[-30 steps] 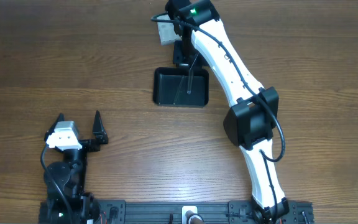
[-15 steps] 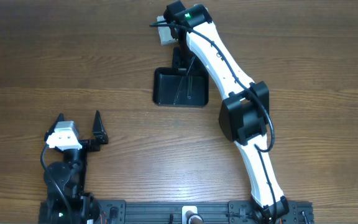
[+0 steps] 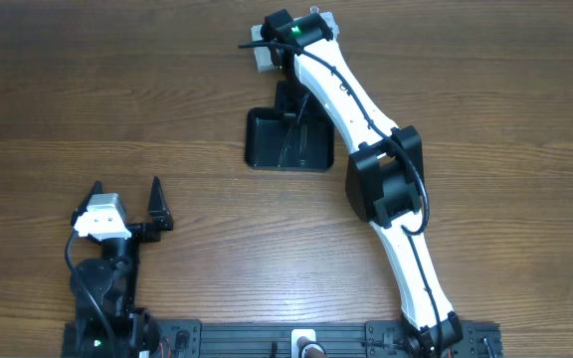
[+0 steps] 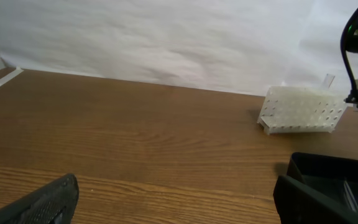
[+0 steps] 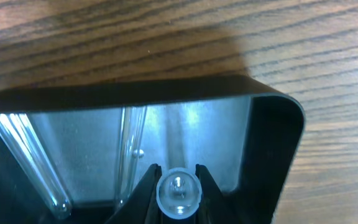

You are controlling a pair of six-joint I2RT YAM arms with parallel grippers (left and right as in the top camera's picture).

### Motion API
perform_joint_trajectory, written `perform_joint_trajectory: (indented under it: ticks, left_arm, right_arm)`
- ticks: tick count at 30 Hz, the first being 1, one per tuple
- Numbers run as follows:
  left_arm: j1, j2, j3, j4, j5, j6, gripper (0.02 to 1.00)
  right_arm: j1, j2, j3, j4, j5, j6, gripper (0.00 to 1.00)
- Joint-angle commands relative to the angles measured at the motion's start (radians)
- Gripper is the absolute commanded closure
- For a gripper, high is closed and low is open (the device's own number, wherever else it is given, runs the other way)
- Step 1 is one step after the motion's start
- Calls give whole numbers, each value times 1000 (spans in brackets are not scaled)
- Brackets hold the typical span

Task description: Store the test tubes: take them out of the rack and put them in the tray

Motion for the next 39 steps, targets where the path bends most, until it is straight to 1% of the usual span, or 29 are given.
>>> perform_joint_trajectory:
  ticks: [1, 4, 7, 13, 15, 19, 20, 31, 34, 37, 39]
  left_arm:
    - [5, -7, -4, -3, 13, 15, 20]
    - [5, -7, -4, -3, 13, 15, 20]
    - [5, -7, -4, -3, 13, 15, 20]
    - [5, -7, -4, -3, 13, 15, 20]
    - [5, -7, -4, -3, 13, 15, 20]
    - [5, -7, -4, -3, 13, 15, 20]
    - [5, -7, -4, -3, 13, 15, 23]
    - [4, -7, -4, -3, 13, 15, 20]
    - [5, -7, -4, -3, 13, 15, 23]
    - [5, -7, -4, -3, 13, 15, 20]
    - [5, -7, -4, -3, 13, 15, 20]
  right_arm:
    - [-2, 56, 15, 17, -5, -4, 958]
    - [-2, 62, 10, 32, -4, -4, 958]
    - [-3, 66, 8, 43, -4, -4, 930]
    - [-3, 70, 5, 47, 3, -4, 917]
    - [-3, 70, 5, 47, 3, -4, 895]
    - [-3, 70, 5, 47, 3, -4, 816]
    - [-3, 70, 5, 47, 3, -4, 783]
    - [-2, 55, 22, 24, -28, -4, 770]
    - [-2, 40, 48, -9, -38, -8, 741]
    - [-2, 14, 78, -39, -46, -34, 693]
    - [-2, -6, 98, -53, -46, -58, 684]
